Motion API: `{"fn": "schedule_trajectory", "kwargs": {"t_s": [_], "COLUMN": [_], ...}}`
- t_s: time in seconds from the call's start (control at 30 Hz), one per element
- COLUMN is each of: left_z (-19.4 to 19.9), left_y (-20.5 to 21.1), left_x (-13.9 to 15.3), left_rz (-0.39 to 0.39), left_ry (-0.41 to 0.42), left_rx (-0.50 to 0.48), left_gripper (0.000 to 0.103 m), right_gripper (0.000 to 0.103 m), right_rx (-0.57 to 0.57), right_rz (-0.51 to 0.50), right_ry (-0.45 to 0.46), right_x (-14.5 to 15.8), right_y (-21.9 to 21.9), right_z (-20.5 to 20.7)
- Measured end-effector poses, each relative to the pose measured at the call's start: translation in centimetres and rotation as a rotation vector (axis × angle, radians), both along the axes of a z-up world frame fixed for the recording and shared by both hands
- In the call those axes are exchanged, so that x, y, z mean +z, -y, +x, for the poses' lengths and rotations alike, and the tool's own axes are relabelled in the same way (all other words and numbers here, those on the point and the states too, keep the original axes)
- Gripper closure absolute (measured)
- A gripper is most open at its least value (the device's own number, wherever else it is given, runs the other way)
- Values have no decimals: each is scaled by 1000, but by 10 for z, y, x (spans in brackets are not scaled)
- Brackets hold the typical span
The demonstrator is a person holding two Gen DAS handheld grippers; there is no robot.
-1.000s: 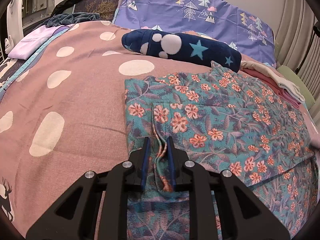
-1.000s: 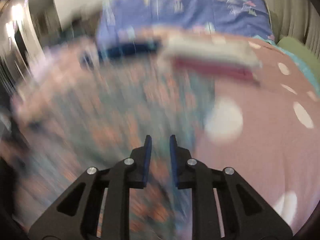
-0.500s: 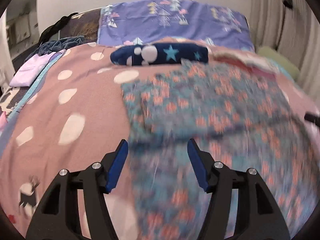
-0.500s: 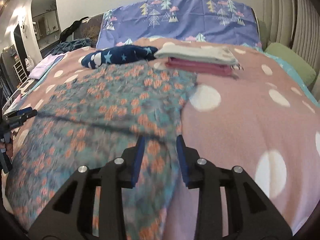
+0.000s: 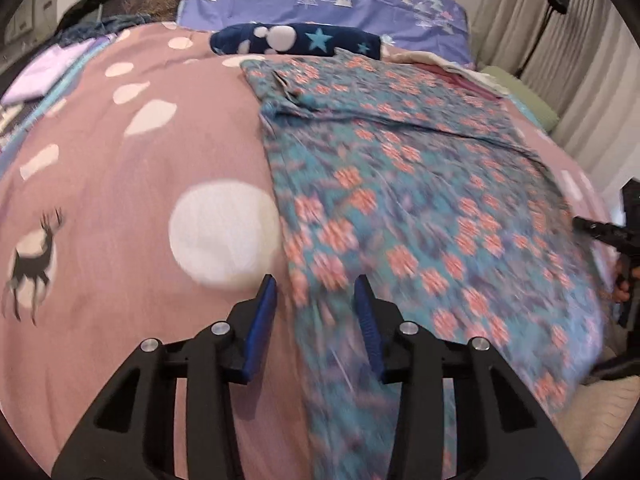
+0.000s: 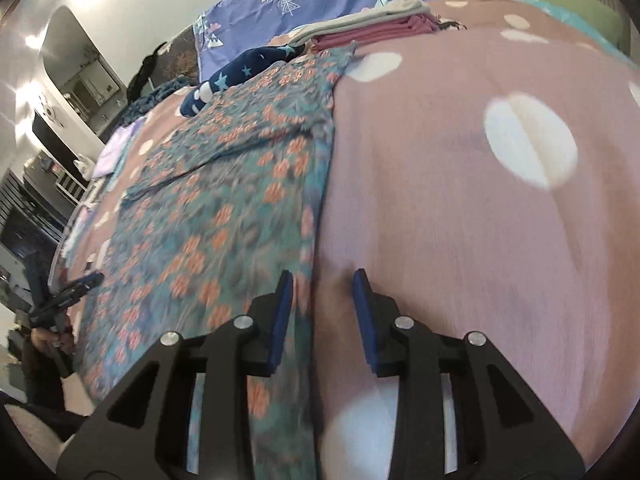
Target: Fold small clothes
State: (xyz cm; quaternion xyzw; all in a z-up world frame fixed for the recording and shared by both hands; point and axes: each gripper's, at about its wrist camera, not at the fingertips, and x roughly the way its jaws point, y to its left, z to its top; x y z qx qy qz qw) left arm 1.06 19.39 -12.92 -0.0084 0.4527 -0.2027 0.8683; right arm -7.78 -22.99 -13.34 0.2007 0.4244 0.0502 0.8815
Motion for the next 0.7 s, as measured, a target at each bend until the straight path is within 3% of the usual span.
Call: {"fn": "schedule_trajectory", "kwargs": {"t_s": [0.17, 0.37, 0.6, 0.7], "left_z": [-40, -79, -81, -82], "left_y": [-5, 1, 0, 0], "left_x": [-1, 2, 1, 0], "left_rz": [-94, -45, -63, -40], "left_ry": [-23, -27, -28, -16], "left_rx": [-67, -138, -129, -134], "left_gripper": [62, 62, 62, 63], "right_gripper": [70, 70, 70, 79], "right_rx": [28, 78, 152, 118], "right_rz": [61, 65, 44, 75], "right_ry": [4, -7, -37, -50], "right_x": [-3, 2, -6, -9], "right_y": [2, -7, -27, -21], "right_z": [-48, -86, -91, -88]}}
